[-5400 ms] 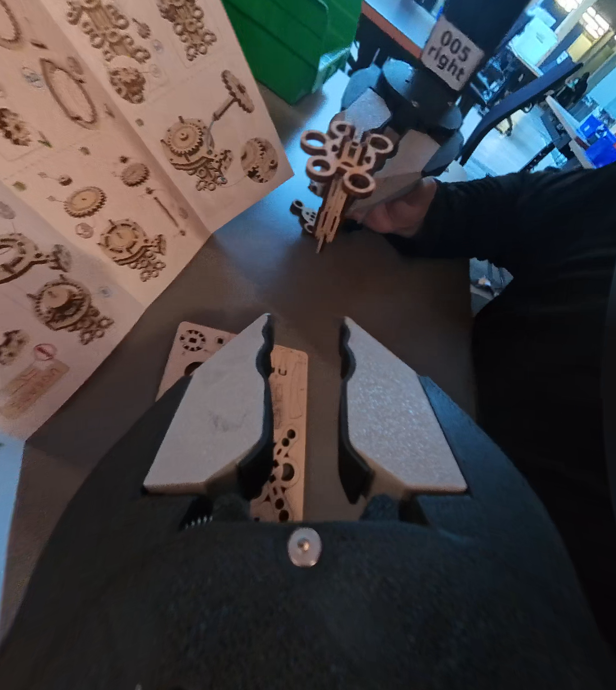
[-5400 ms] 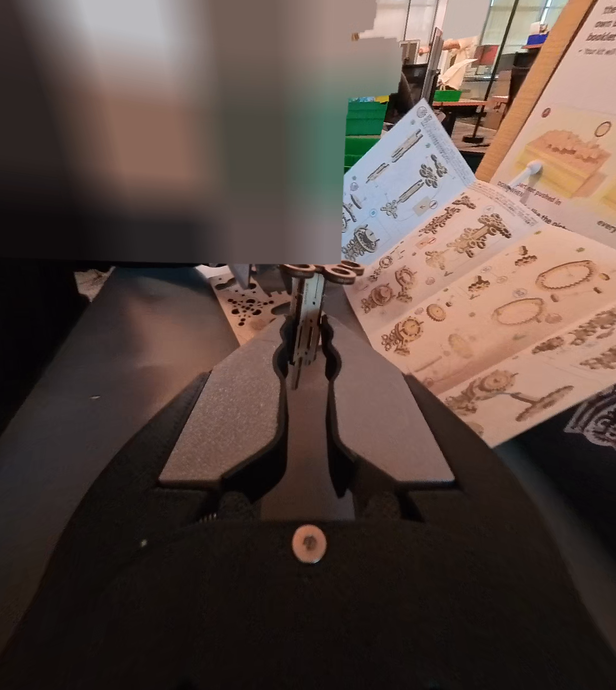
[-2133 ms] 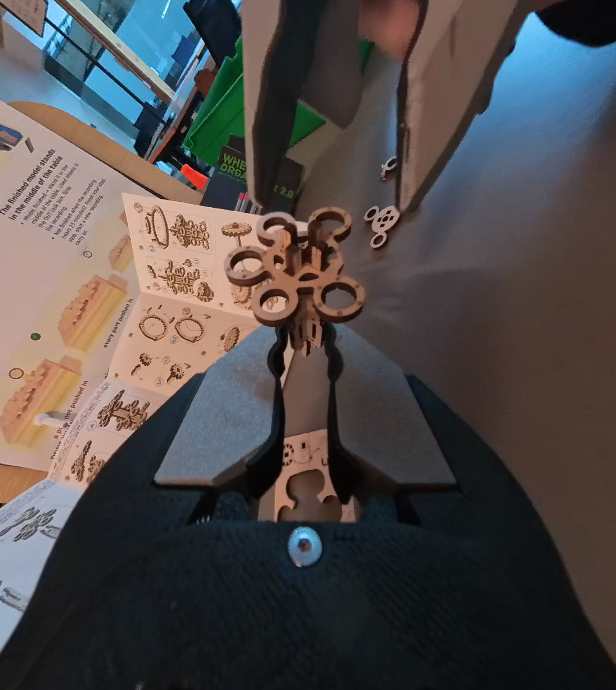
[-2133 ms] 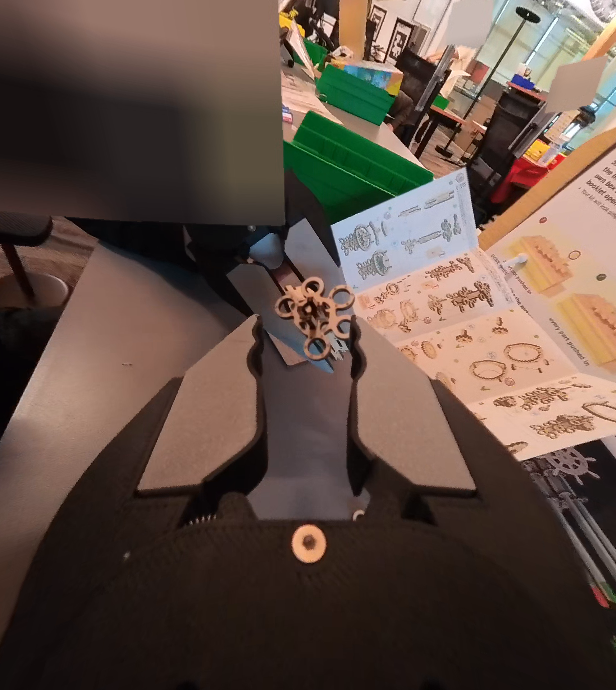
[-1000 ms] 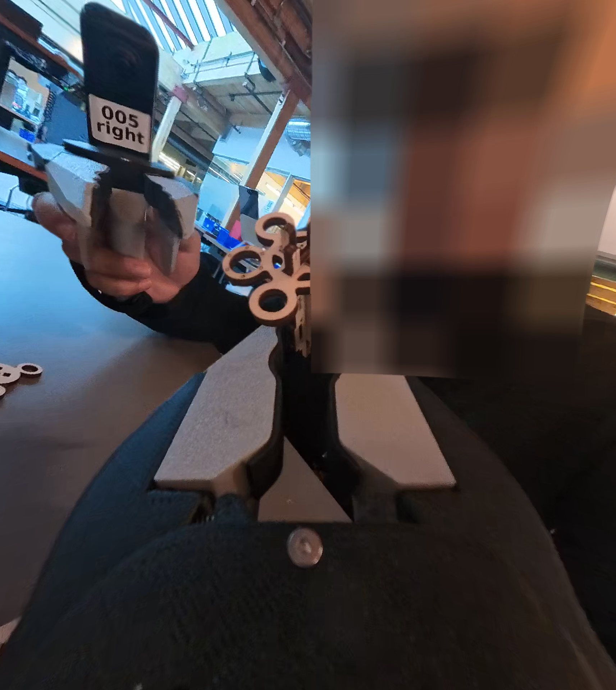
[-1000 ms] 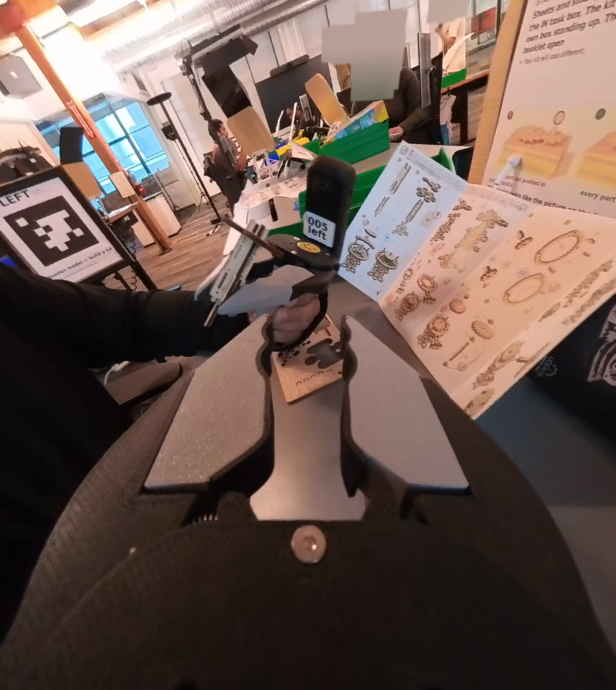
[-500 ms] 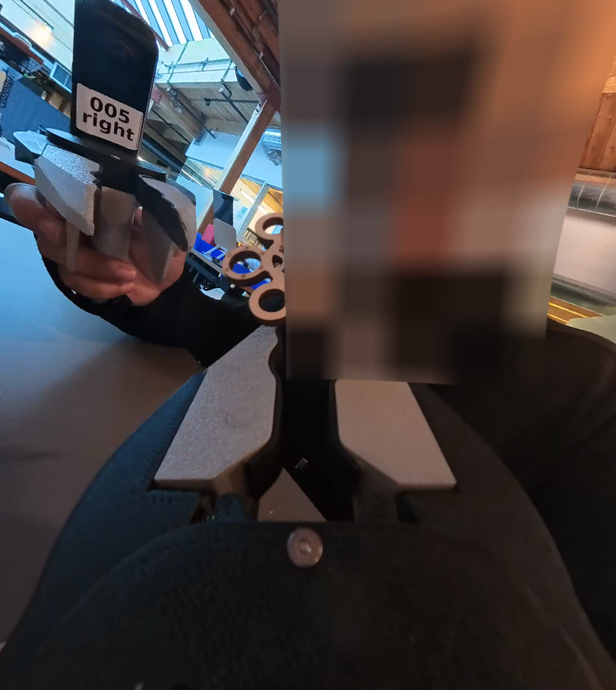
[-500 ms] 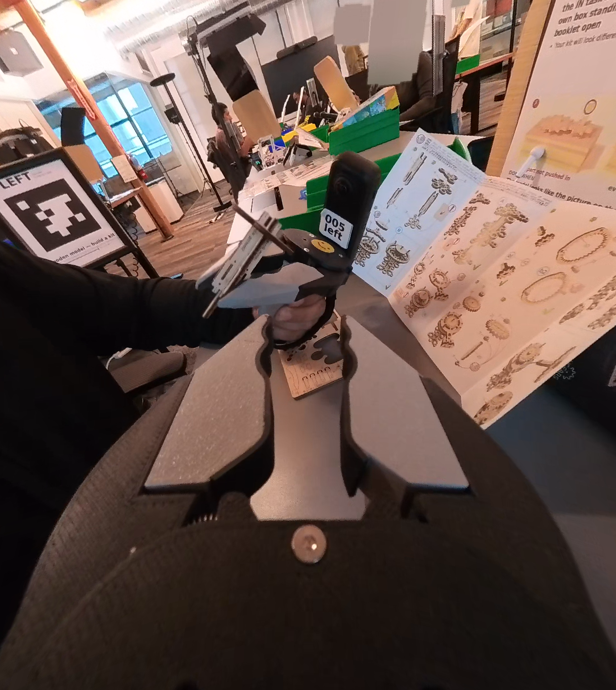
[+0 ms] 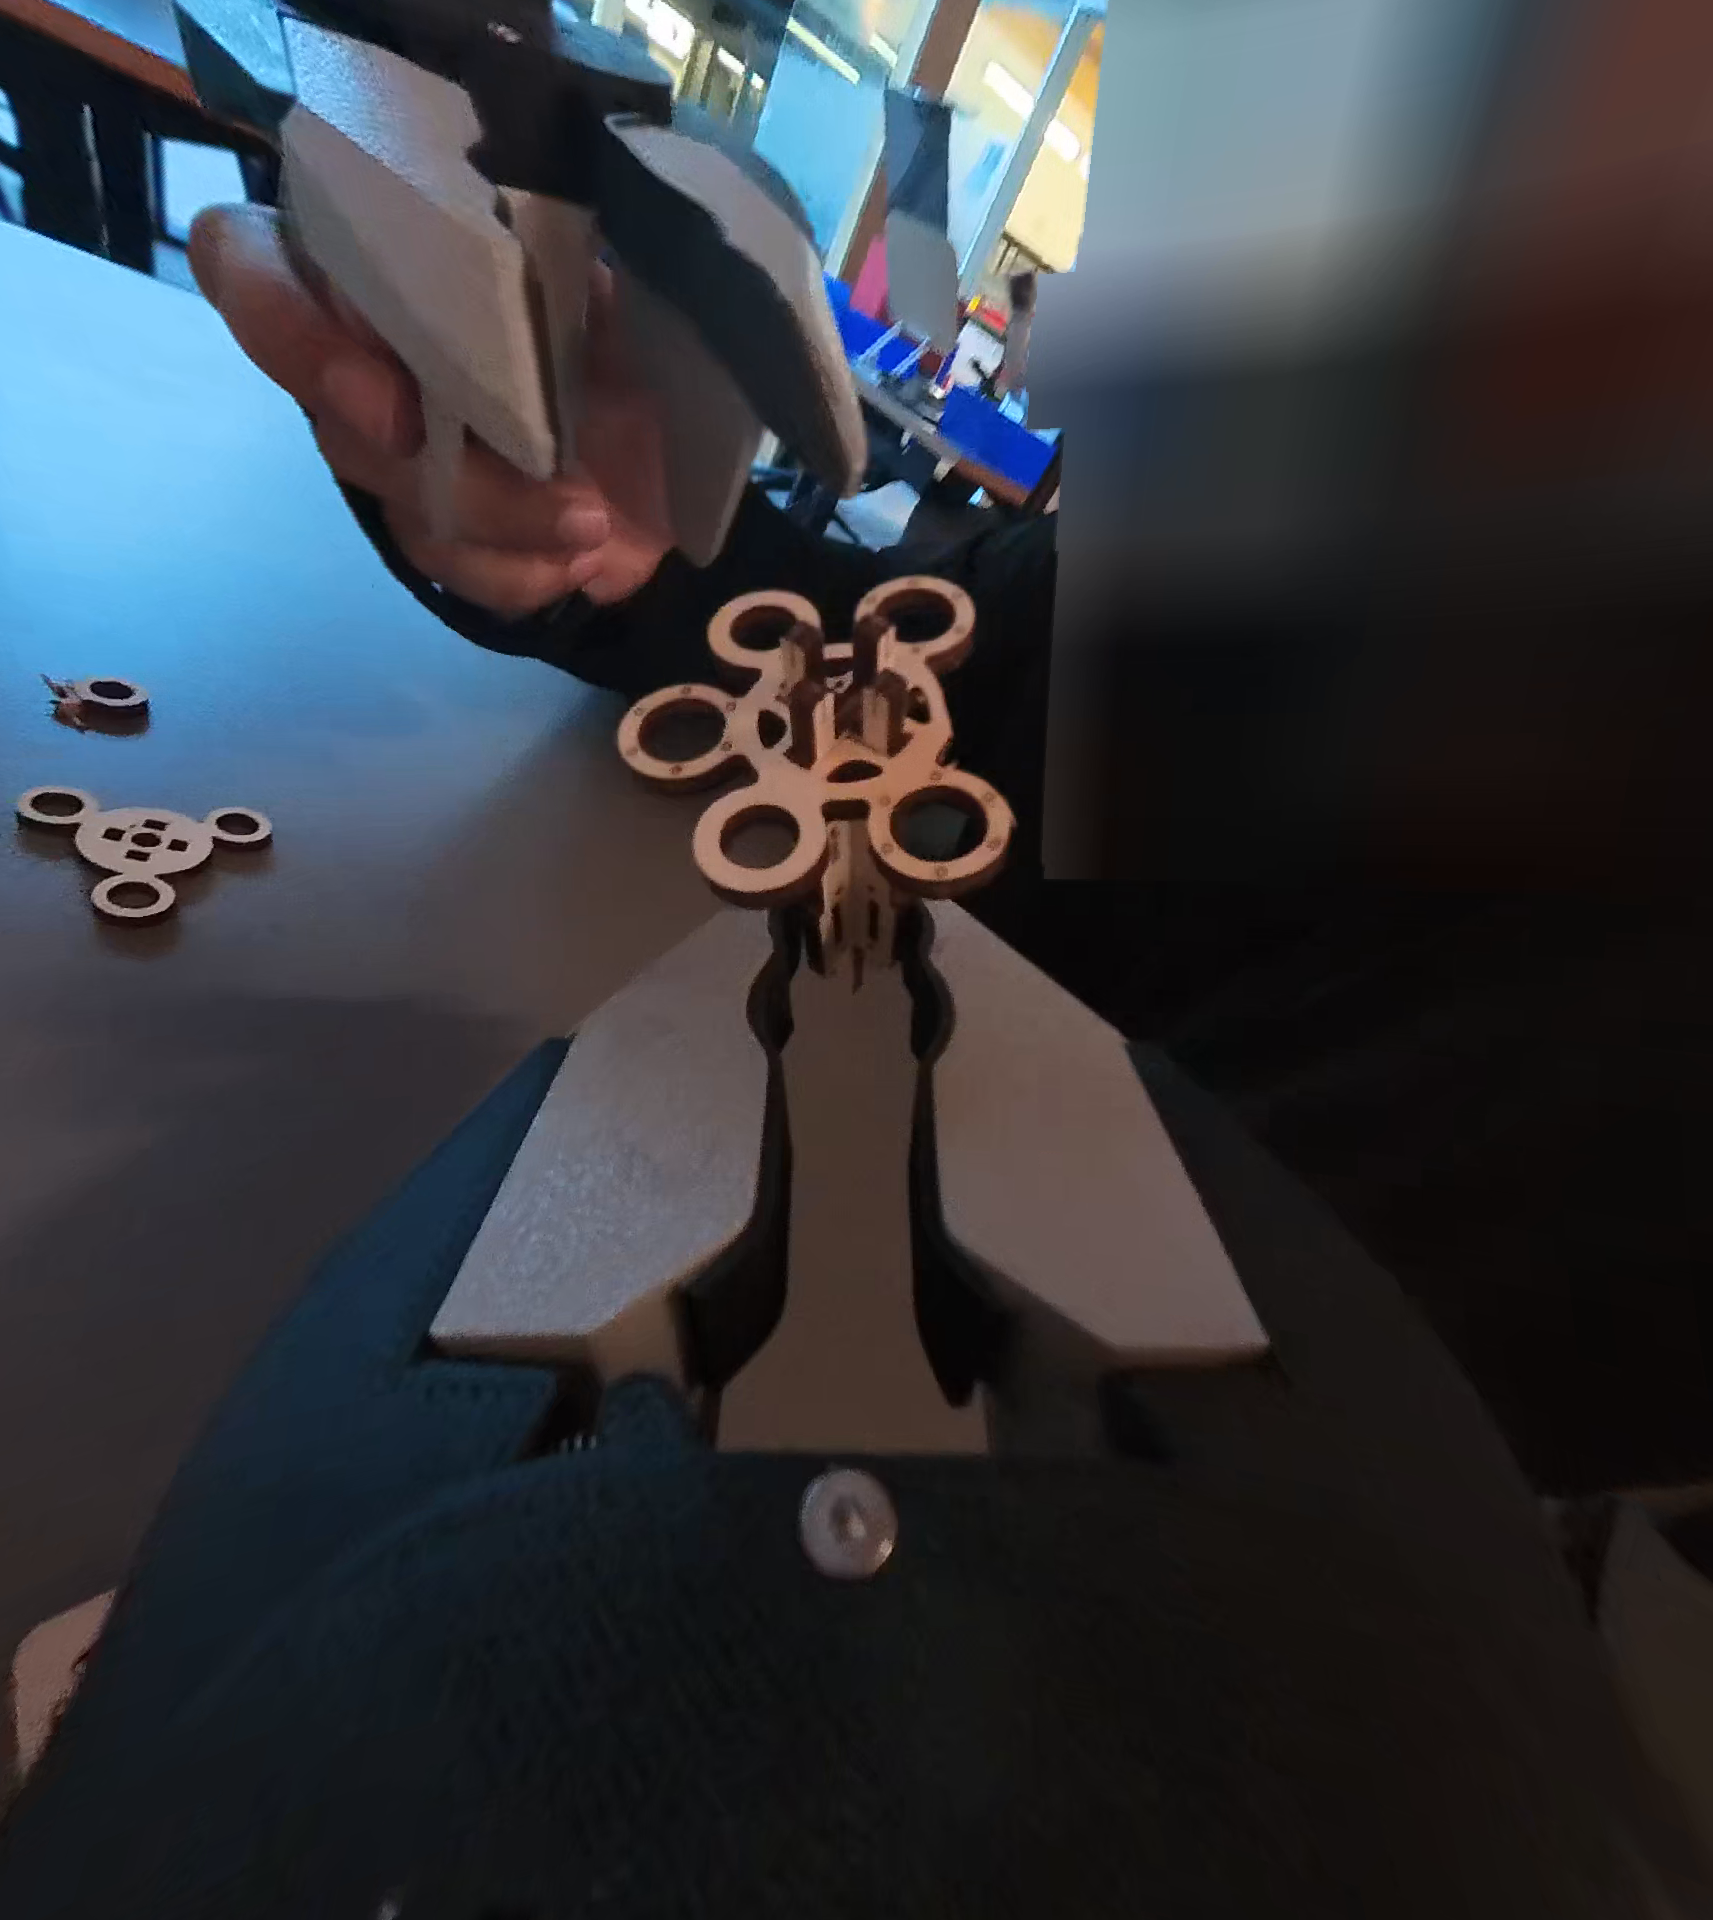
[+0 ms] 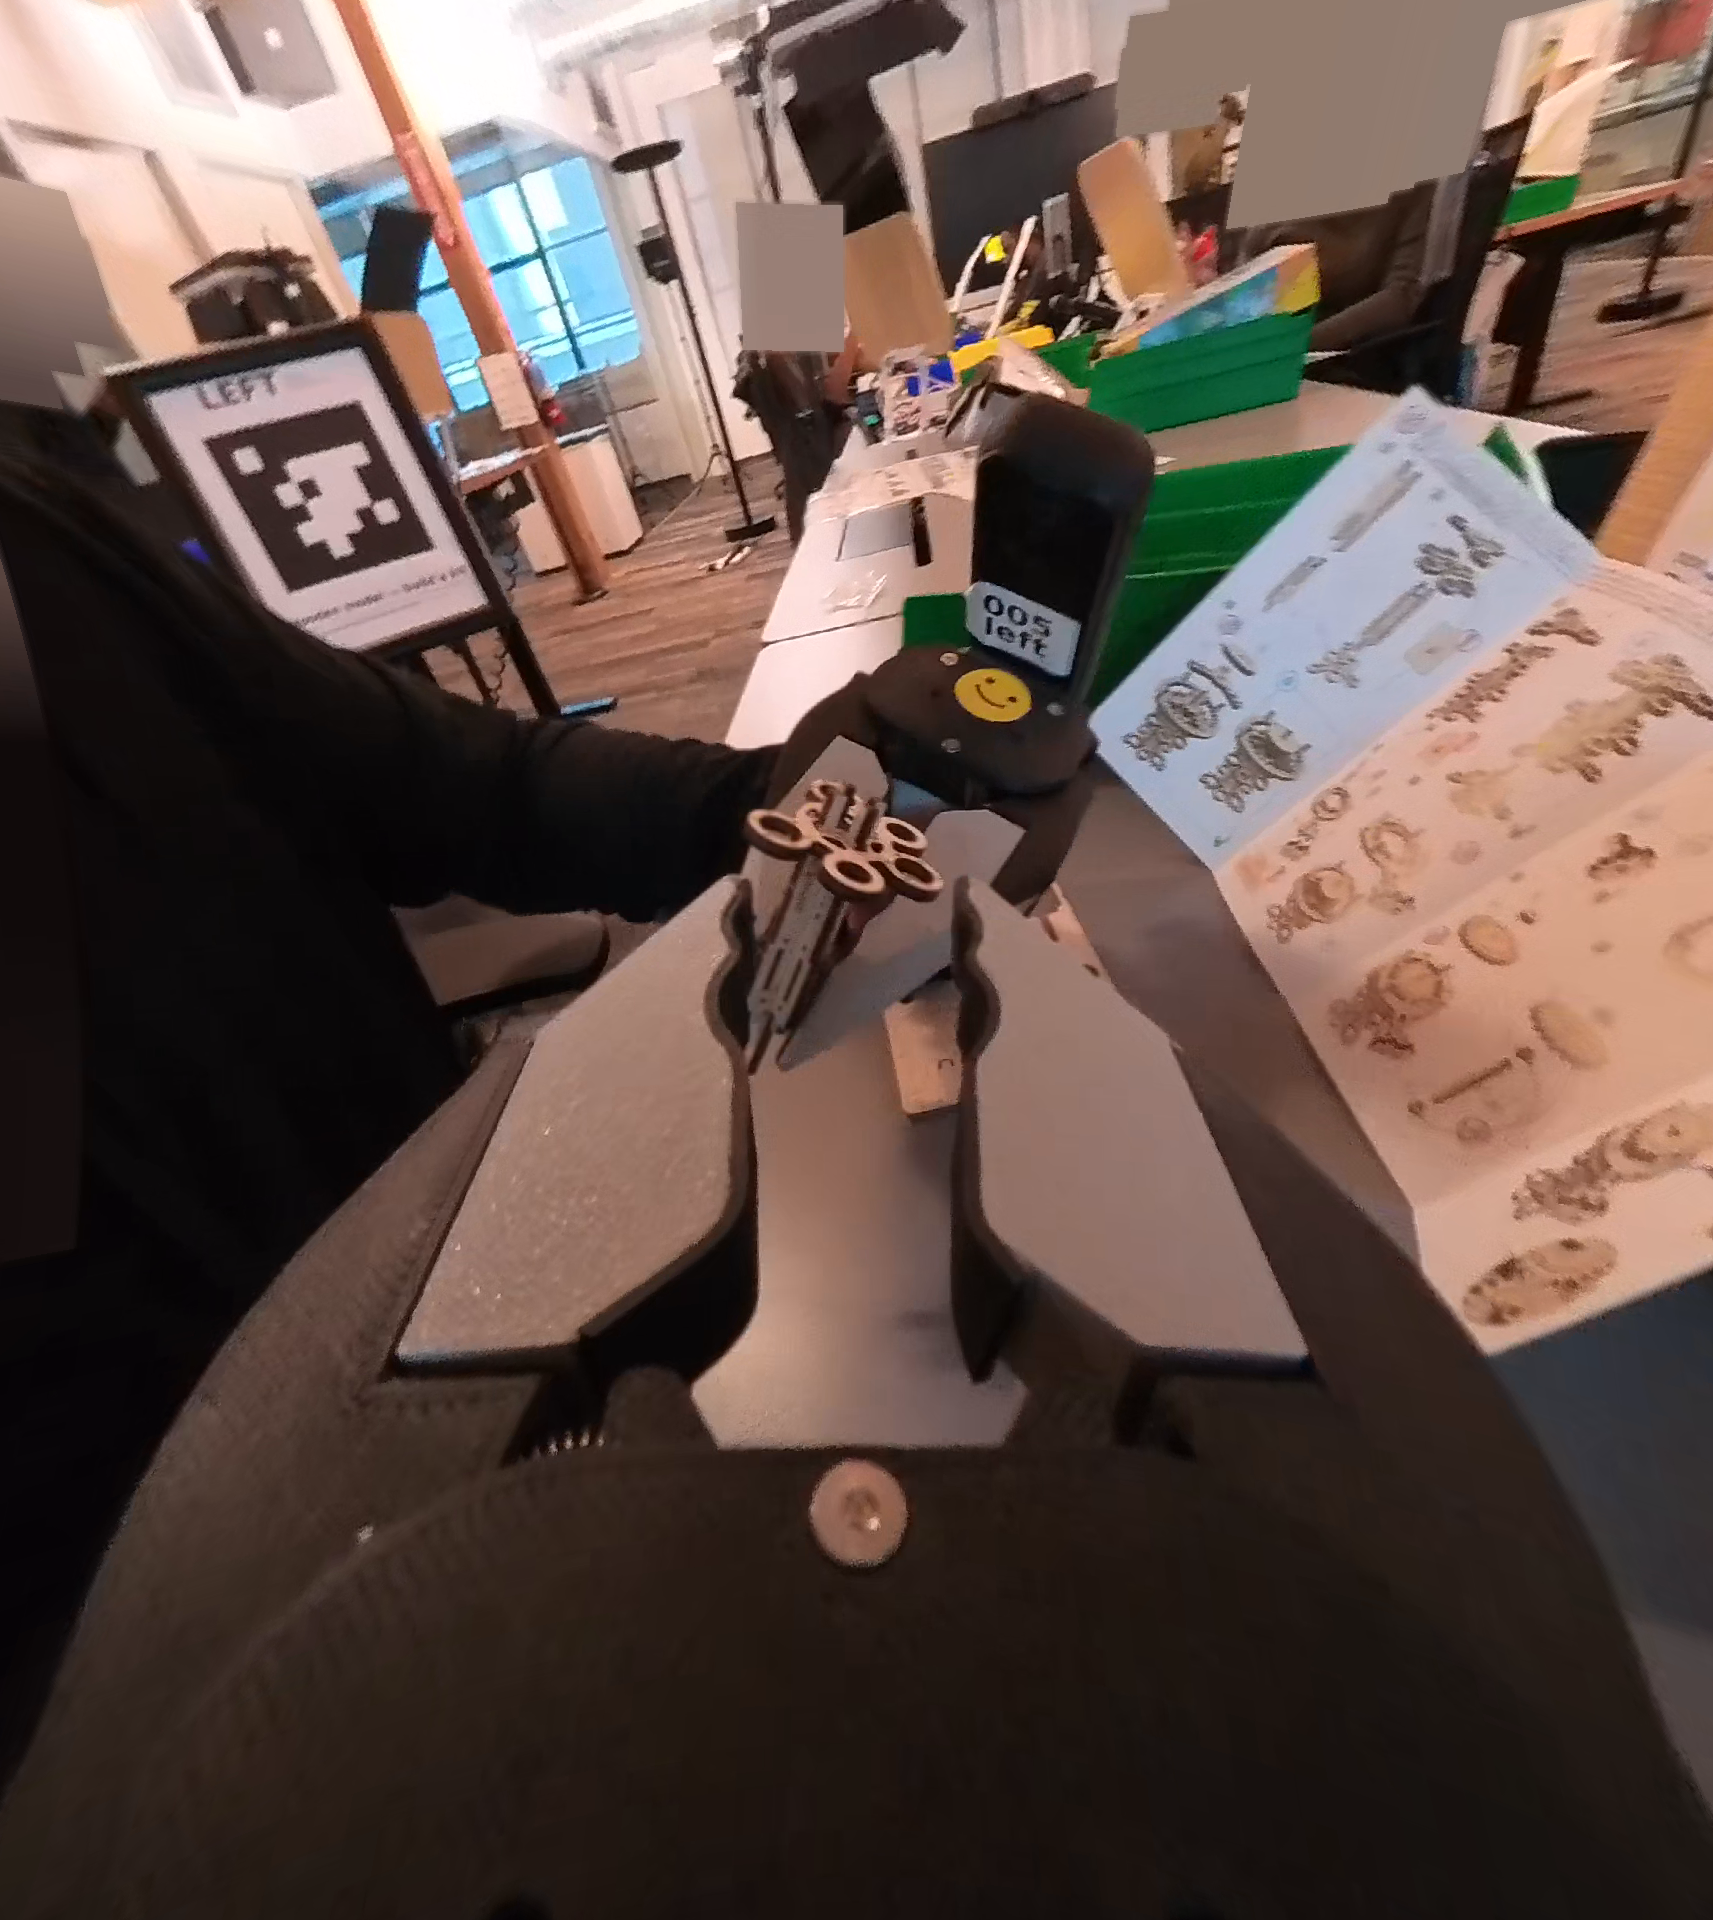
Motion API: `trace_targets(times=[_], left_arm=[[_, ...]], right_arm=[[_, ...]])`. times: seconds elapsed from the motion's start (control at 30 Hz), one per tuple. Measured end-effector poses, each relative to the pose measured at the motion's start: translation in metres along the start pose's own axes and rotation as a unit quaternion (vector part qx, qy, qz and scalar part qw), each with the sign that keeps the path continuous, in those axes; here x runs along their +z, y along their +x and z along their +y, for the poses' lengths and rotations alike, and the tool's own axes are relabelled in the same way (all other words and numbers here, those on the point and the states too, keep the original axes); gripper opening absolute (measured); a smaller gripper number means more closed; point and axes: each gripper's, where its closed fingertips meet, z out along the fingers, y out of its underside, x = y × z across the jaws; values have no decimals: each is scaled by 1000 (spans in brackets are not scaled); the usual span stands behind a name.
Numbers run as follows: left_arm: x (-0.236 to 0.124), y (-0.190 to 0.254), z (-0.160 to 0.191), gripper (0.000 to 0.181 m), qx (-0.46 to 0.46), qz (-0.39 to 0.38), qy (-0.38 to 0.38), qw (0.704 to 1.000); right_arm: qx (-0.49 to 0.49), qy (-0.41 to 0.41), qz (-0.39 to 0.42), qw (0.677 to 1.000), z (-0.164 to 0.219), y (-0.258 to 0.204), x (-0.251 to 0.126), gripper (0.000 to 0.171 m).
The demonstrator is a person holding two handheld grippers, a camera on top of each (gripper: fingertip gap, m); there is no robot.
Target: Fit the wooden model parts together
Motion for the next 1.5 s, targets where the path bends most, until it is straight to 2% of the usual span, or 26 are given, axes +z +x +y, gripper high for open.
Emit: trace_targets(times=[0.23,0.57,0.67,0.83,1.0,1.3,1.5], left_arm=[[6,-5,14,16,24,-37,-52,998],[10,-24,34,16,82,-126,-130,980],[7,-35,39,16,116,-174,-159,965],[-1,-53,42,16,196,-264,-201,923],[-8,-64,45,17,236,-314,-228,891],[-18,-77,41,16,268,-373,-239,855],[-22,-88,45,16,255,-406,-251,841]], right_arm=[[-34,-46,-32,998,16,-16,12,34],[-32,-72,-39,996,26,-17,16,34],[-40,-96,-37,994,34,-17,17,33],[-77,-148,-27,986,51,-16,19,32],[-108,-171,-6,979,60,-11,21,30],[-130,-173,35,976,58,0,21,29],[-133,-196,70,969,64,10,20,33]])
